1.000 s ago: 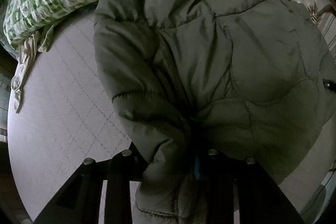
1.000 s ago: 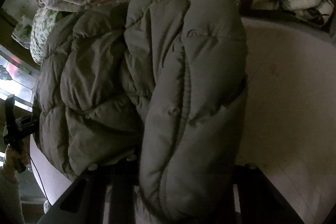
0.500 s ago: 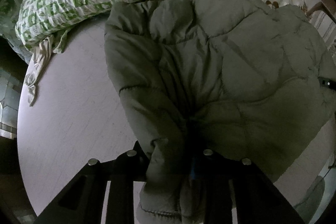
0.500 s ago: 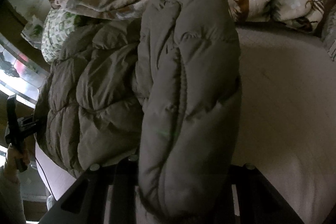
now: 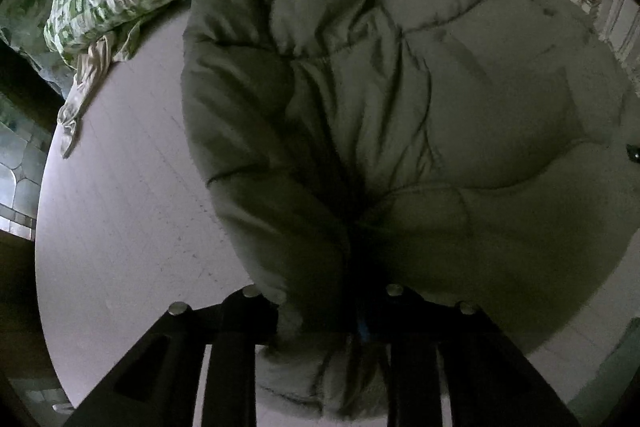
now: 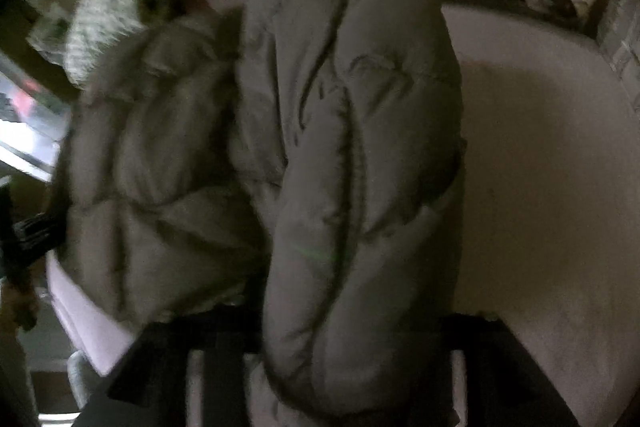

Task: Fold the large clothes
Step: 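Lower the folded coat side onto the bed and open both grippers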

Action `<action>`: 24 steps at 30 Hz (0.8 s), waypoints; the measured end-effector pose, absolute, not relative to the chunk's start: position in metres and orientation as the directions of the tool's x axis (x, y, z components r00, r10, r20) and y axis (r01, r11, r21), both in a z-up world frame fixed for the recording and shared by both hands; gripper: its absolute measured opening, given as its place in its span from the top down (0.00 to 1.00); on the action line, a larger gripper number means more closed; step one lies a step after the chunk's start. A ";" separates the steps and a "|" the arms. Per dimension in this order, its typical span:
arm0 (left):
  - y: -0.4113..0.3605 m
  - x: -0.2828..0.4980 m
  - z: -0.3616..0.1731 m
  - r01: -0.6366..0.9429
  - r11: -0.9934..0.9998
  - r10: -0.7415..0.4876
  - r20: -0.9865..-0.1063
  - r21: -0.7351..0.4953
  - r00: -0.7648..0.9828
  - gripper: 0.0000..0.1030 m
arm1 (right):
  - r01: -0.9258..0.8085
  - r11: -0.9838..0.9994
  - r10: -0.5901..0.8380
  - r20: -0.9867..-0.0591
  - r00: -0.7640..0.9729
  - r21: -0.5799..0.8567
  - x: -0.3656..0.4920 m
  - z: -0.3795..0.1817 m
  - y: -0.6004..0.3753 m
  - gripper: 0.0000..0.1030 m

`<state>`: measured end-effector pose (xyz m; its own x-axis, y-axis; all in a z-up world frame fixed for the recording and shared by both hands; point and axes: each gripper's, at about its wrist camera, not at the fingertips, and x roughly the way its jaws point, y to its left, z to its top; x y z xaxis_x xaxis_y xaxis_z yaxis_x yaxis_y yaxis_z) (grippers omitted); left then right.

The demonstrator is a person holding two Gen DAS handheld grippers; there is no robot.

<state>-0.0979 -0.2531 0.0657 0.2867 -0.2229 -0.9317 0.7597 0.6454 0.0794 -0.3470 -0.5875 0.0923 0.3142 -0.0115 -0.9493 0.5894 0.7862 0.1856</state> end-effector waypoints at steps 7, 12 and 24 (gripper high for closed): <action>-0.252 -0.111 0.068 0.729 0.679 -0.240 -0.911 0.089 0.335 0.62 | 0.666 0.722 -0.043 -0.947 0.318 0.190 -0.362 0.075 -0.610 0.00; -0.230 -0.101 0.076 0.685 0.722 -0.261 -0.879 0.097 0.399 0.24 | 0.682 0.703 -0.063 -0.938 0.341 0.201 -0.379 0.089 -0.617 0.00; -0.186 -0.117 0.083 0.645 0.763 -0.278 -0.888 0.028 0.367 0.04 | 0.655 0.715 -0.120 -0.880 0.459 0.244 -0.426 0.157 -0.580 0.00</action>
